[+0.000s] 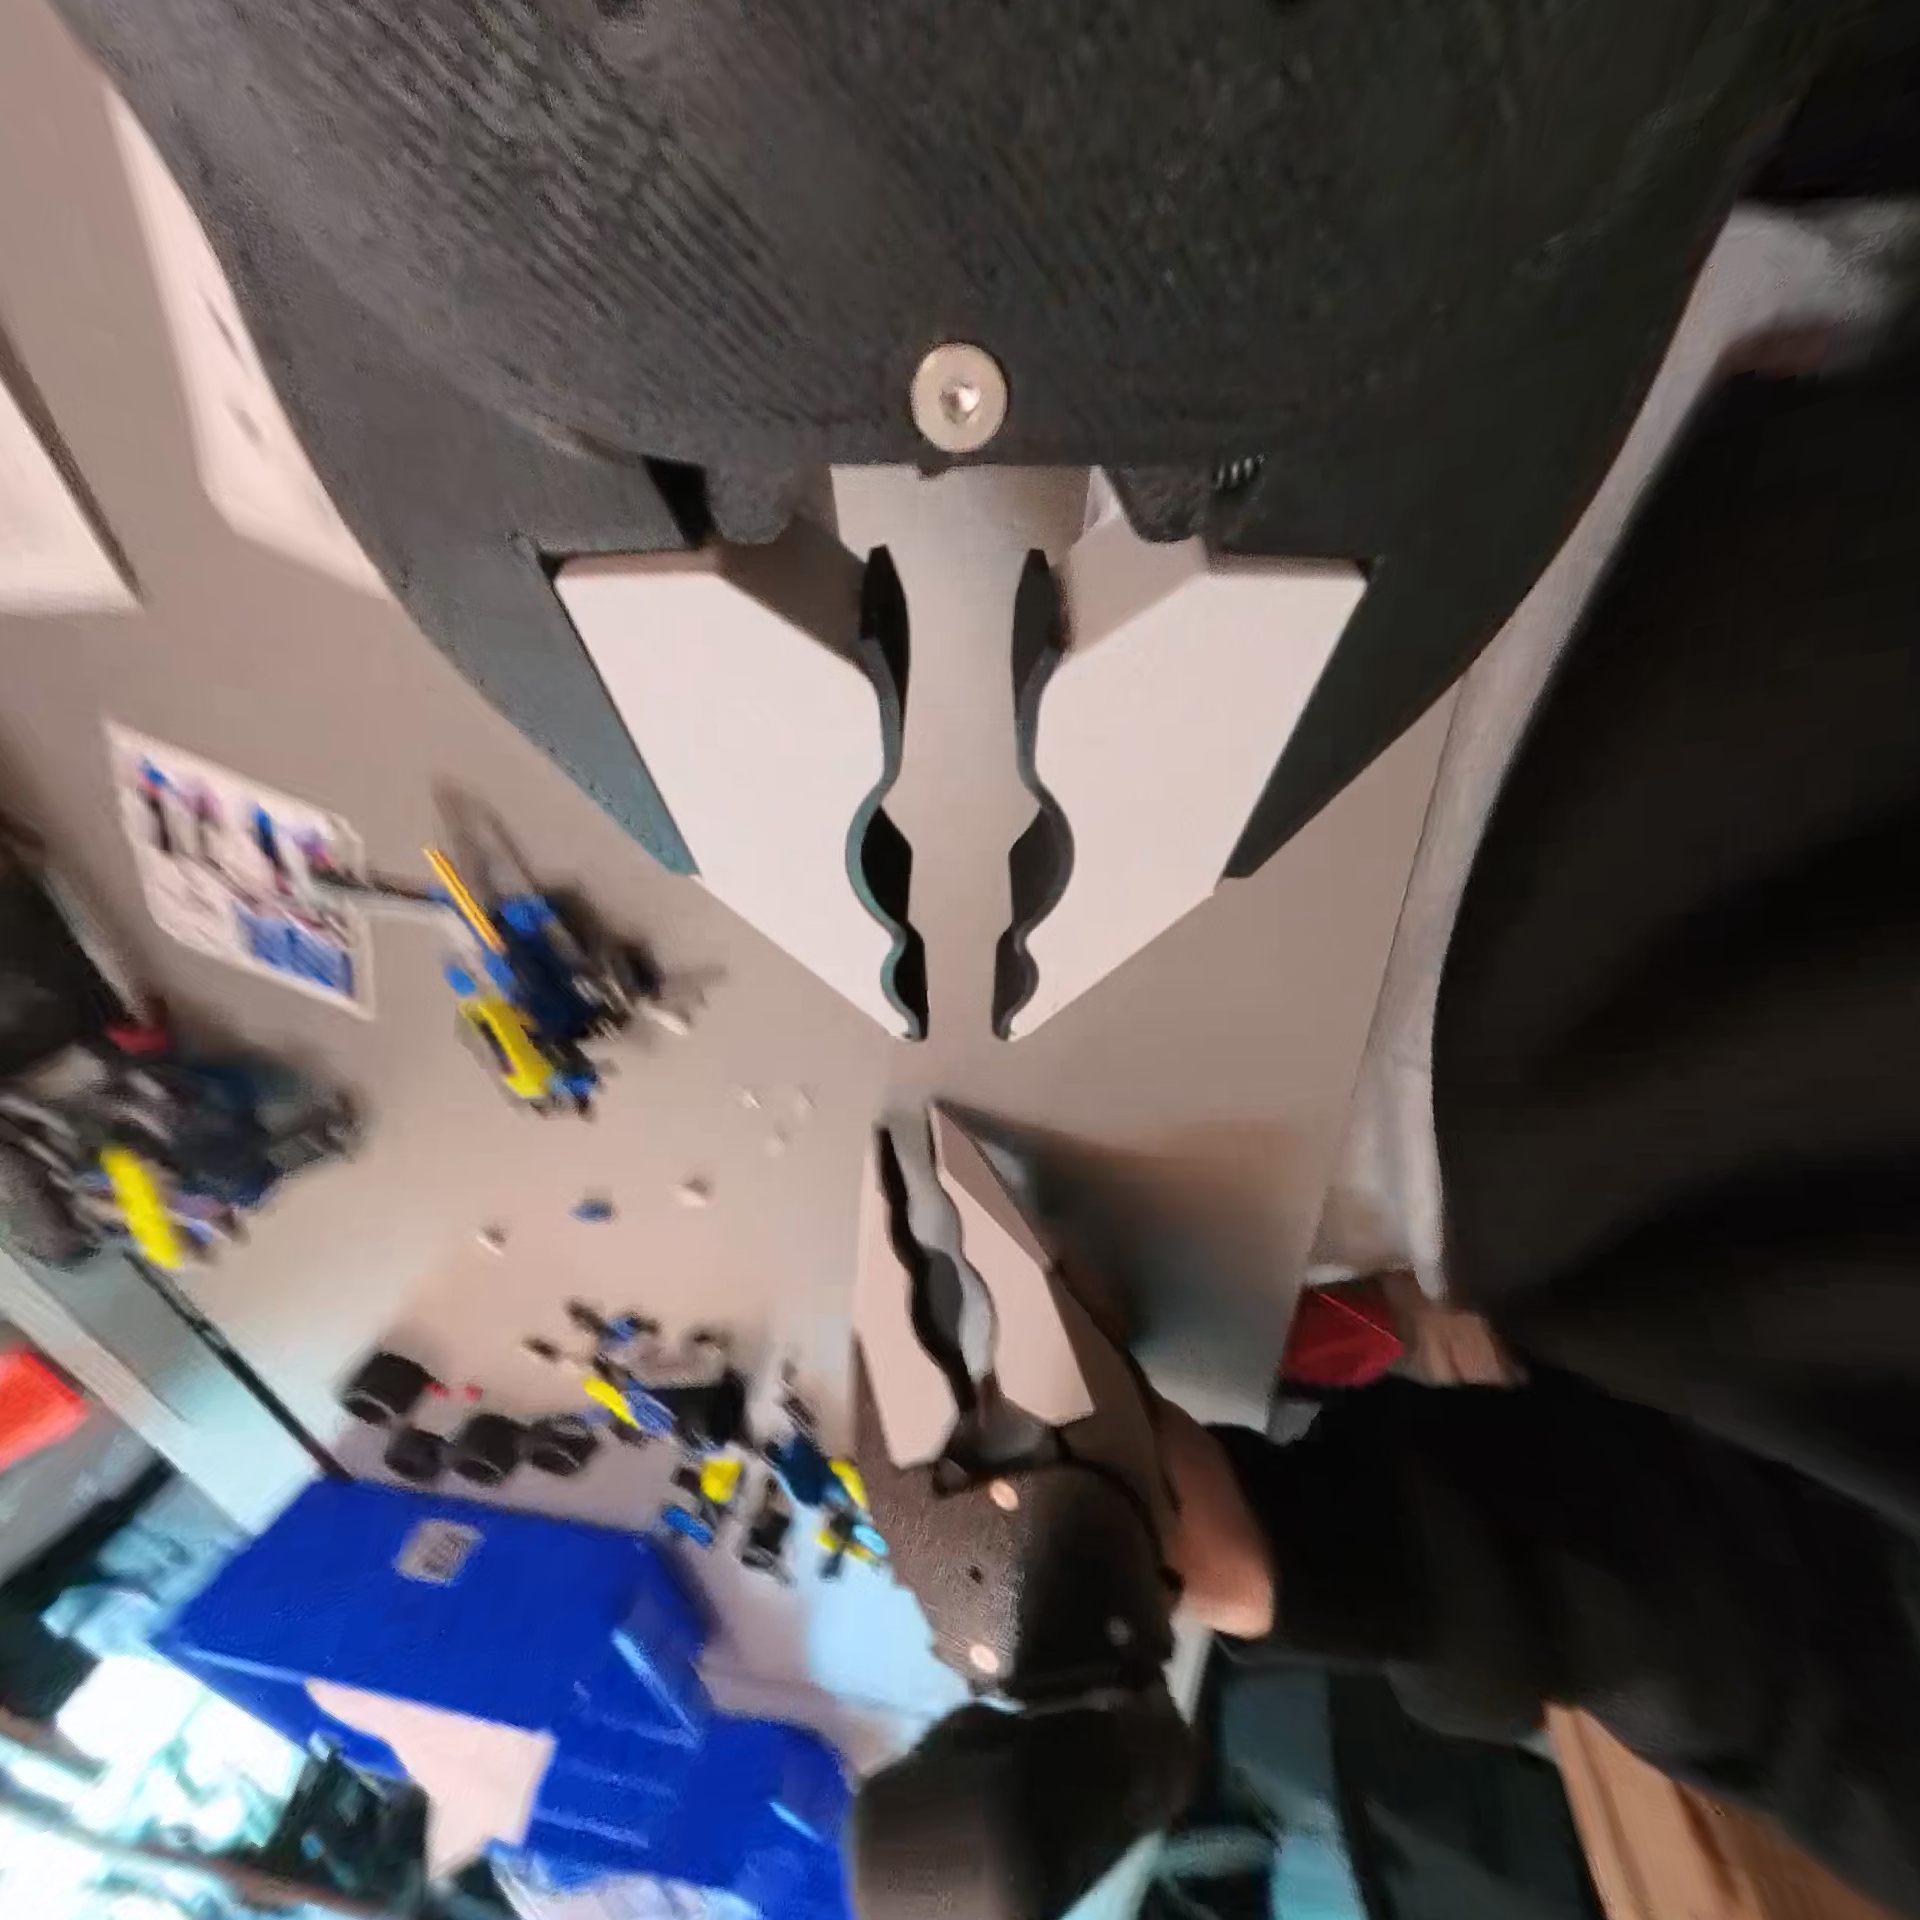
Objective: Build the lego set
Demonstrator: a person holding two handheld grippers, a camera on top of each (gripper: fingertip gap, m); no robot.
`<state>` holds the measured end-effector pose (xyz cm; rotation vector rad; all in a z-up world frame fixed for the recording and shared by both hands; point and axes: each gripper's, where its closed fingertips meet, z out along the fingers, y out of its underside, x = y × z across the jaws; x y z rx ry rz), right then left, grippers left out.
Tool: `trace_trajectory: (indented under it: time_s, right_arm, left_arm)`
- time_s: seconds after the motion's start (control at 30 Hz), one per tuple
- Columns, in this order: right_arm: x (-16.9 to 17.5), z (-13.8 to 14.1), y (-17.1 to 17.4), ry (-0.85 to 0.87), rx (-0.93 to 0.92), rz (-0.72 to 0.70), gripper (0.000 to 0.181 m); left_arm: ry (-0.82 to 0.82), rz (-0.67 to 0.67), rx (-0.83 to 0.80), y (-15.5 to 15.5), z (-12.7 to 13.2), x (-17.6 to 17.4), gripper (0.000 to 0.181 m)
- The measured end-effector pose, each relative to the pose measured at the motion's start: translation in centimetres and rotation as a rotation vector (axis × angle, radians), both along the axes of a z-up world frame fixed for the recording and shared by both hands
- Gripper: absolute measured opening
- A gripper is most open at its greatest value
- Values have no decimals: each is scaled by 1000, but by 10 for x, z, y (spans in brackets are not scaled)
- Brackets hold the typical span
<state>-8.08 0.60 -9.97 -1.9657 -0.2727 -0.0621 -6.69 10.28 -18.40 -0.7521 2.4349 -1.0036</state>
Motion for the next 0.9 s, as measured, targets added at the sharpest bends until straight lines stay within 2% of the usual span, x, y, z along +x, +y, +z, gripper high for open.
trace_trajectory:
  time_s: [0.07, 0.13, 0.23, 0.3, 0.4, 0.5, 0.6, 0.73, 0.8, 0.9]
  right_arm:
    - [15, 21, -40, -36, 25, -135, 13]
    - [20, 40, -76, 3, 125, -233, 12]
    - [31, 57, -116, 61, 298, -376, 9]
    - [31, 57, -135, 98, 339, -432, 8]
    - [29, 33, -161, 77, 270, -527, 9]
    - [41, -5, -209, 49, 137, -803, 9]
    - [42, -23, -258, -43, 27, -914, 9]
    - [41, -42, -319, 38, 79, -1060, 12]
    - [36, -56, -345, 34, 106, -1124, 12]
    - [18, -57, -371, 55, 255, -1152, 10]
  left_arm:
    - [6, -22, -5, -1, 0, -3, 14]
    - [30, -32, -21, -2, -1, -4, 12]
    - [65, -48, -44, -4, -1, -4, 12]
    - [85, -59, -57, -6, -1, -4, 12]
    - [110, -81, -71, -10, -1, -4, 12]
    - [92, -71, -60, -13, -1, 3, 16]
    - [54, -66, -36, -22, 0, 10, 21]
    - [55, -139, -7, -44, 0, 17, 25]
    - [94, -136, -42, -58, 0, 23, 31]
    - [149, -94, -101, -76, -1, 30, 37]
